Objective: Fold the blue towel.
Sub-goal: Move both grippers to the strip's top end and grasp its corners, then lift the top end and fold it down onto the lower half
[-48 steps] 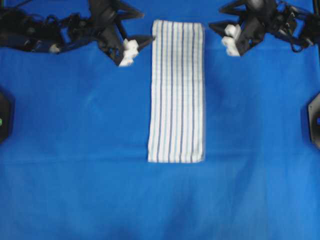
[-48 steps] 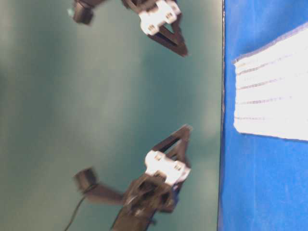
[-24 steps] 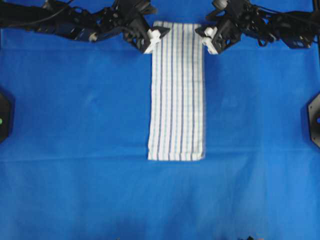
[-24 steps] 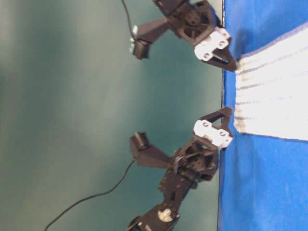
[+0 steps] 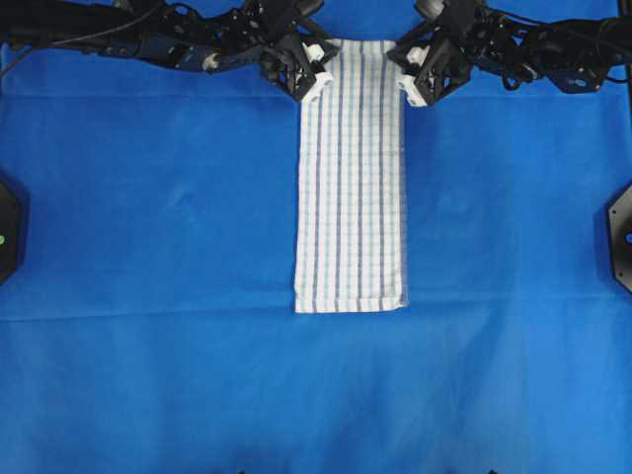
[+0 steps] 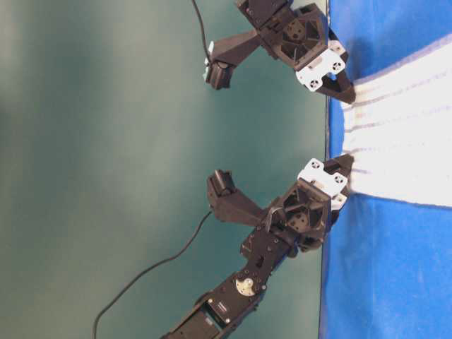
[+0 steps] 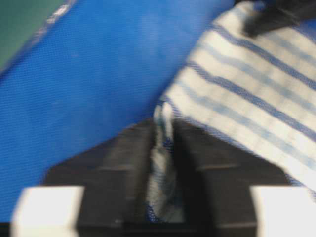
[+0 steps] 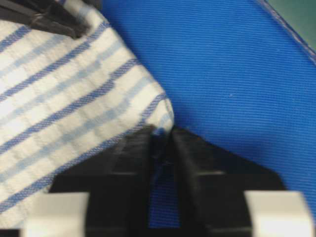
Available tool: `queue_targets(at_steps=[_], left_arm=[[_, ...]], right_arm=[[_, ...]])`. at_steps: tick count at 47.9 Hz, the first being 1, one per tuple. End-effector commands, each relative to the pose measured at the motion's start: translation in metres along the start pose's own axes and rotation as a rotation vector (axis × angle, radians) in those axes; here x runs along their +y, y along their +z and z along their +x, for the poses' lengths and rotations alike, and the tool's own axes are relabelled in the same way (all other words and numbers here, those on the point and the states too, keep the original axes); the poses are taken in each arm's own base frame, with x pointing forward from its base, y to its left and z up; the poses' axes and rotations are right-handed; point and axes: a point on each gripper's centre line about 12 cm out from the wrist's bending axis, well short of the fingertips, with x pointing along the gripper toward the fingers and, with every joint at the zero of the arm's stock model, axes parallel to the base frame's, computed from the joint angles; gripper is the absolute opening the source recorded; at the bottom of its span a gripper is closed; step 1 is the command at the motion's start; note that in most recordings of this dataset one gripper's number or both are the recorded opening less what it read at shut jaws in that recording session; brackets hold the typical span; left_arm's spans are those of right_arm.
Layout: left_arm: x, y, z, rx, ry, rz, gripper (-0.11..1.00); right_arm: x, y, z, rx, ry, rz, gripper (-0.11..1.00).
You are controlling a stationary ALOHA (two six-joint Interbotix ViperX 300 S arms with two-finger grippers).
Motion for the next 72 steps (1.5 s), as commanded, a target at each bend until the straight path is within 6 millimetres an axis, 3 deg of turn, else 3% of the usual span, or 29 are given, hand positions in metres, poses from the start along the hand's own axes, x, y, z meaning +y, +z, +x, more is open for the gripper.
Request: queue_targets(at_steps=[1,17,36,52,60,72], left_arm=[[0.001,0.009,-0.003,-0.018,0.002,0.003,0.06],[0.001,0.013,-0.005,-0.026,0.002,0.010,0.04],[0.014,0.042,-0.020,-0.089,0.024,0.051,0.04],[0.021,0.049,-0.020,-0.105,0.037,0.071,0.04],[0.014,0.053,-0.026,-0.115,0.027,0.083,0.04],[-0.011,0.059,-0.054,-0.137,-0.011,0.176,0.04]], right_arm=[[0.002,0.007,-0.003,-0.020,0.004,-0.004,0.11],[0.004,0.007,-0.004,-0.023,0.005,0.015,0.09],[-0.004,0.044,-0.018,-0.124,-0.011,0.021,0.09],[-0.011,0.052,-0.018,-0.140,-0.025,0.030,0.08],[-0.009,0.050,-0.023,-0.137,-0.023,0.034,0.09],[0.009,0.048,-0.050,-0.155,0.012,0.012,0.08]])
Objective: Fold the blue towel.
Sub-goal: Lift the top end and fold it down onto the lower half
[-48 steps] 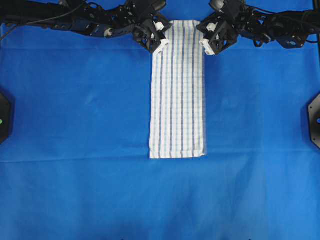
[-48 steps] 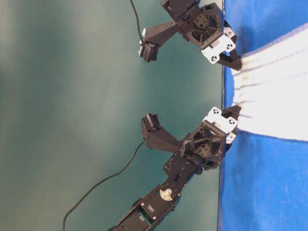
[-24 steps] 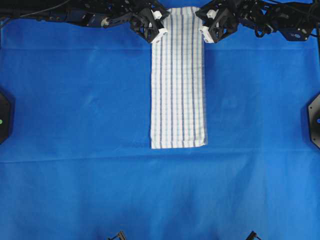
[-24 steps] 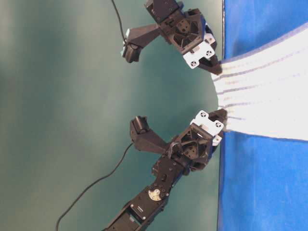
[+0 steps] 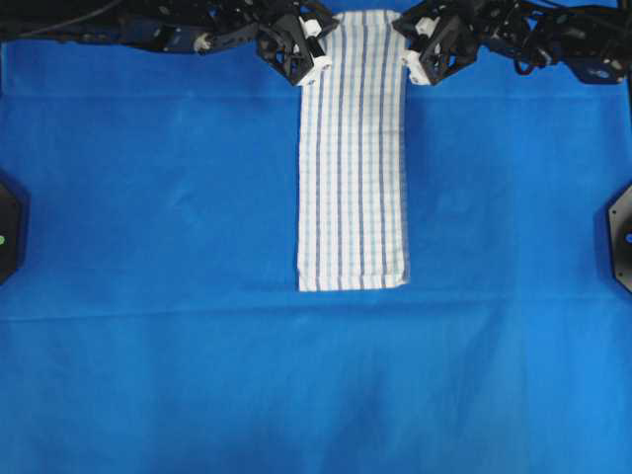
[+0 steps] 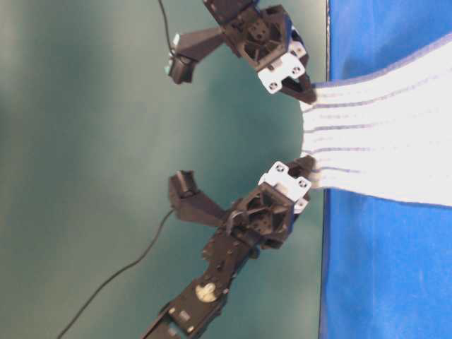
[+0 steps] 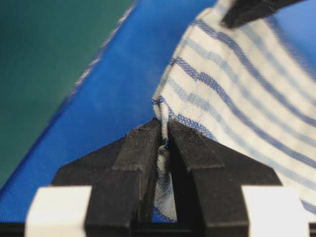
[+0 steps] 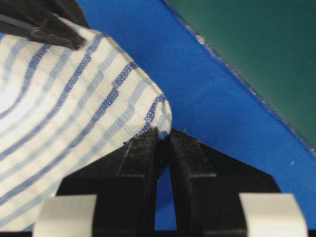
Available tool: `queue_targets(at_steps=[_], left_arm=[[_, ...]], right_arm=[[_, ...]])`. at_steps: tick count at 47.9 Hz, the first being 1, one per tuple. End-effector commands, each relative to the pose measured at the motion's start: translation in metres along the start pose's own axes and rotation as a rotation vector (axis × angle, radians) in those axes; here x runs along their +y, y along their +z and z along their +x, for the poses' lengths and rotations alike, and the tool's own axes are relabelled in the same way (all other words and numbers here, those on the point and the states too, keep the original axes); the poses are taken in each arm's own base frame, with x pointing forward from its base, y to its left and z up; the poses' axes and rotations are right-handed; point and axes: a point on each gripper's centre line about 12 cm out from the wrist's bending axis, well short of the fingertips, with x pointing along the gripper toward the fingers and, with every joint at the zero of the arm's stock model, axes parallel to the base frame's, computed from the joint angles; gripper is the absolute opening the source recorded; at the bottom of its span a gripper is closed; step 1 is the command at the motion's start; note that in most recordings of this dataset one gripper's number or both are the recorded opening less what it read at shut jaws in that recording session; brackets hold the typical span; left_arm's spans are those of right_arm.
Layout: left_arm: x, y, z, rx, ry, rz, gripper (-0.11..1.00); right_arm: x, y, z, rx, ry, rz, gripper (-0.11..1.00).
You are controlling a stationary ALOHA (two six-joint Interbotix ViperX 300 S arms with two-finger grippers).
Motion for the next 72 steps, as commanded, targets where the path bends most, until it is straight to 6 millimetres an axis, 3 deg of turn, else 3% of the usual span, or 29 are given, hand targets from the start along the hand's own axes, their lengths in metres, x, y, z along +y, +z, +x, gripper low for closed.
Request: queue_targets(at_steps=[1,13,24,34,53,72], left_arm=[[-0.009,0.023,-0.019,-0.059,-0.013,0.042,0.04],[-0.041,0.012,-0.048,-0.043,-0.075,0.107,0.04],[-0.071,0.000,-0.082,-0.052,-0.138,0.152,0.04],[-0.107,-0.010,-0.096,-0.065,-0.215,0.200,0.04],[-0.172,-0.034,-0.121,-0.033,-0.367,0.262,0.04],[-0.211,-0.047,-0.137,-0.013,-0.459,0.253,0.04]], right_arm=[[0.009,0.013,-0.015,-0.048,0.020,-0.007,0.08],[0.044,0.007,-0.049,-0.072,0.105,-0.053,0.08],[0.082,-0.012,-0.083,-0.044,0.208,-0.120,0.08],[0.107,-0.029,-0.103,-0.023,0.286,-0.138,0.08],[0.156,-0.058,-0.120,0.081,0.416,-0.194,0.08],[0.187,-0.090,-0.115,0.200,0.463,-0.192,0.08]])
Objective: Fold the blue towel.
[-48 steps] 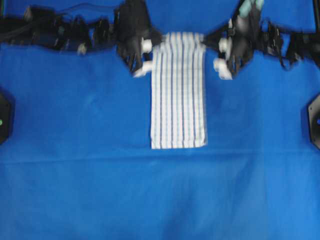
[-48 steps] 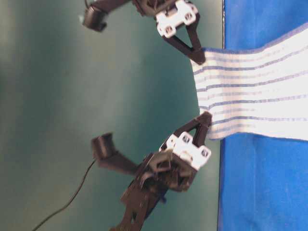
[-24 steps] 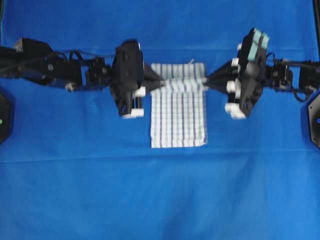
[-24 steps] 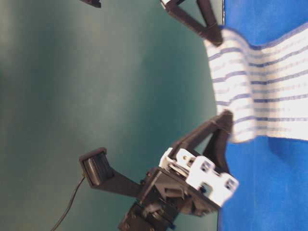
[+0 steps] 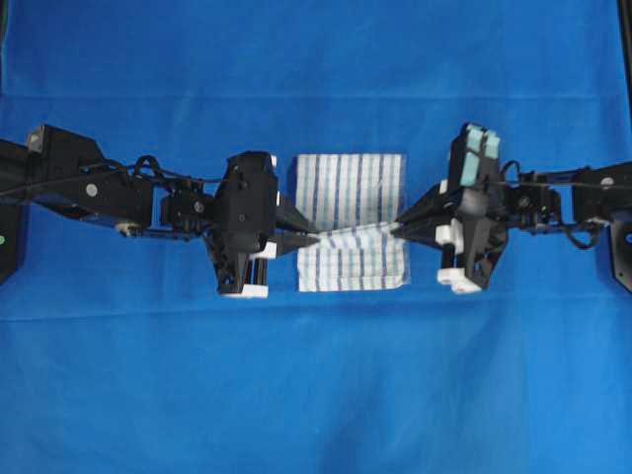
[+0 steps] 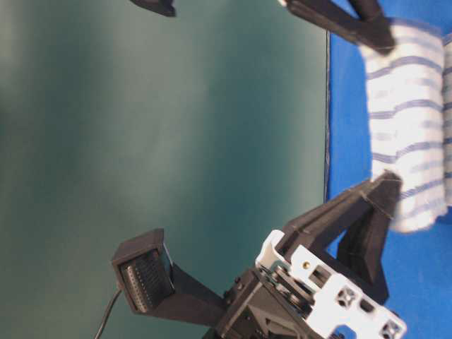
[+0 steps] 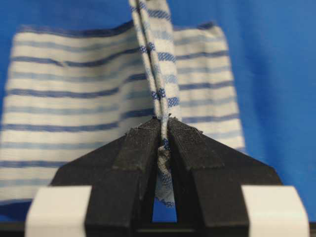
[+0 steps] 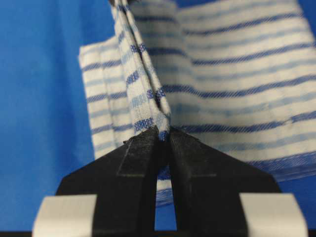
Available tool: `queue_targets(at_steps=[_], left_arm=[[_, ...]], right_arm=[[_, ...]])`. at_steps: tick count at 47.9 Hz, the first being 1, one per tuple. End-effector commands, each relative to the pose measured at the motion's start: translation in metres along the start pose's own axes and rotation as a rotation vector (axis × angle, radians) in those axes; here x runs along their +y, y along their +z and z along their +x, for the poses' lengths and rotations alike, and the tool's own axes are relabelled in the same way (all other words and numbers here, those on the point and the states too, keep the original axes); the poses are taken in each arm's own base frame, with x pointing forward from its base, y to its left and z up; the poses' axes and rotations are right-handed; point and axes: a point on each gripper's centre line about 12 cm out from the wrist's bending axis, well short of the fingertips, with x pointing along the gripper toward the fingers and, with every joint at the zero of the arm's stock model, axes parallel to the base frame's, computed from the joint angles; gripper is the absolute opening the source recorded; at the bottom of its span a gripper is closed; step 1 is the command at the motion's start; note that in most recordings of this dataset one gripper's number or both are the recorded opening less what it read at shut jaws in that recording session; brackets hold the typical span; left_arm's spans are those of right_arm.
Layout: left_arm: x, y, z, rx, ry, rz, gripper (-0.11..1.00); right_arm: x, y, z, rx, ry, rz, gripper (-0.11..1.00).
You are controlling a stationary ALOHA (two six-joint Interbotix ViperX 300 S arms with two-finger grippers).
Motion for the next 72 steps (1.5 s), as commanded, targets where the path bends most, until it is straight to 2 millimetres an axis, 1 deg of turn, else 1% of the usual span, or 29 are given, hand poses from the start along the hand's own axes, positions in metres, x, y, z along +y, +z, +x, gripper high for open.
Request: queue_targets(at_steps=[1,6,13,22,30,37,47,49,50,53,55,58,60,61,62,64,69,72], left_arm=[[-0.006,0.005,-0.003,-0.015,-0.012,0.002,0.04],[-0.008,0.003,0.002,-0.024,-0.014,0.004,0.04],[-0.008,0.003,0.010,-0.073,-0.010,0.002,0.04],[-0.008,-0.004,0.019,-0.059,-0.010,-0.010,0.04],[-0.008,-0.008,0.020,-0.048,-0.009,-0.025,0.04],[-0.007,-0.006,0.021,-0.054,-0.008,-0.025,0.04],[-0.006,-0.004,0.021,-0.062,-0.006,-0.026,0.04],[-0.006,-0.004,0.021,-0.062,-0.006,-0.026,0.08],[-0.006,-0.004,0.021,-0.063,-0.006,-0.026,0.11],[-0.006,-0.004,0.021,-0.060,-0.006,-0.025,0.26],[-0.006,-0.004,0.021,-0.060,-0.006,-0.025,0.37],[-0.006,-0.002,0.019,-0.062,-0.006,-0.025,0.51],[-0.006,0.001,0.017,-0.059,-0.007,-0.022,0.55],[-0.006,0.003,0.015,-0.060,-0.007,-0.017,0.55],[-0.006,0.003,0.013,-0.057,-0.007,-0.014,0.55],[-0.005,0.008,0.008,-0.057,-0.007,-0.013,0.54],[-0.005,0.023,-0.011,-0.056,-0.011,-0.008,0.53],[-0.005,0.032,-0.026,-0.058,-0.013,-0.006,0.53]], right_arm=[[0.003,-0.004,0.003,0.021,0.002,0.007,0.09],[0.003,-0.008,0.007,0.040,0.000,0.008,0.09],[0.002,-0.010,0.007,0.044,-0.002,0.009,0.08],[0.002,-0.010,0.007,0.045,-0.003,0.009,0.08],[0.002,-0.010,0.007,0.045,-0.003,0.011,0.08],[0.003,-0.009,0.008,0.047,-0.002,0.008,0.08],[0.002,-0.010,0.017,0.065,-0.008,0.009,0.09],[0.003,-0.009,0.018,0.062,-0.006,0.010,0.09],[0.003,-0.008,0.019,0.062,-0.007,0.009,0.09],[0.004,-0.005,0.019,0.053,-0.004,0.010,0.10],[0.005,-0.004,0.019,0.049,-0.001,0.007,0.16],[0.005,-0.002,0.019,0.044,-0.001,0.010,0.35],[0.006,0.000,0.018,0.040,0.002,0.007,0.47],[0.007,0.001,0.018,0.039,0.003,0.006,0.53],[0.007,0.002,0.017,0.038,0.004,0.007,0.57],[0.009,0.005,0.014,0.037,0.007,0.006,0.60],[0.013,0.015,0.001,0.024,0.018,0.000,0.54],[0.016,0.023,-0.010,0.003,0.029,-0.006,0.54]])
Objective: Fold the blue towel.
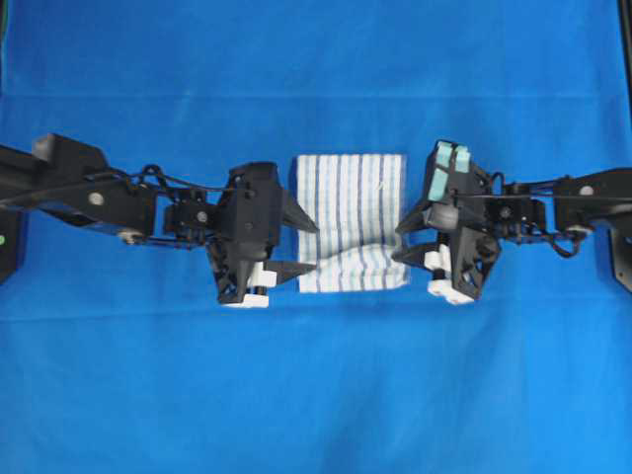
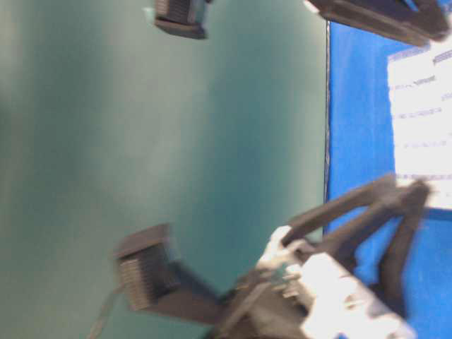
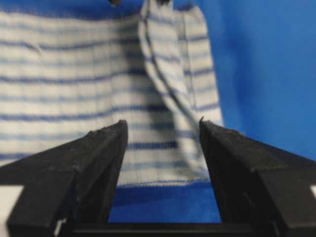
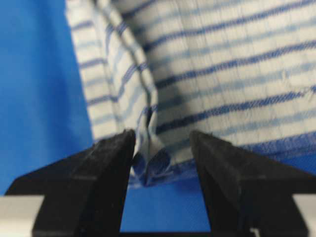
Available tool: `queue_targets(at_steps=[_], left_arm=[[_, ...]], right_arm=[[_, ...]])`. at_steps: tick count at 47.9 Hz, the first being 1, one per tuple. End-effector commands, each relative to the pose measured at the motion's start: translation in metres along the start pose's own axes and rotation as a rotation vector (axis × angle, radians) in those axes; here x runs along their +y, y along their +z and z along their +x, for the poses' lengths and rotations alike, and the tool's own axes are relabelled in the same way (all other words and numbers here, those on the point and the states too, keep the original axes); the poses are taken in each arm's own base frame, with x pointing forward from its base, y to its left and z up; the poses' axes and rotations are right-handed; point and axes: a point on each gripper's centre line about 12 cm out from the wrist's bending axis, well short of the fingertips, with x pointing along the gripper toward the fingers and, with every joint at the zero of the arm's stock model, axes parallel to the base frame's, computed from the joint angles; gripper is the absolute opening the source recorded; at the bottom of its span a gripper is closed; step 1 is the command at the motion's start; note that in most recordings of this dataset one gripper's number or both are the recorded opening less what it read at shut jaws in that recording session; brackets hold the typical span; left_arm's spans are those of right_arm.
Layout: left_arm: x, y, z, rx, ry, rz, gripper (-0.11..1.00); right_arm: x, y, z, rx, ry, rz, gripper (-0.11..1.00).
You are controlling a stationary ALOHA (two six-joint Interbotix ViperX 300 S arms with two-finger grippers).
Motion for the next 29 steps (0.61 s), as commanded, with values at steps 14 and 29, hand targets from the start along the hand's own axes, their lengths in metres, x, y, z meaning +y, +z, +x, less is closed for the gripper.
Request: queue_targets(at_steps=[14,29], left_arm=[[0.000,0.038,-0.079,-0.099,-0.004,0.006,0.53],[0.002,0.037,-0.165,-0.278,0.008,0.003,0.53]], right_arm=[[0.015,0.044,-0.071,-0.195,0.060,-0.058,0.54],[0.014,0.048,-0.143,-0.368,0.080,-0.137,0.54]])
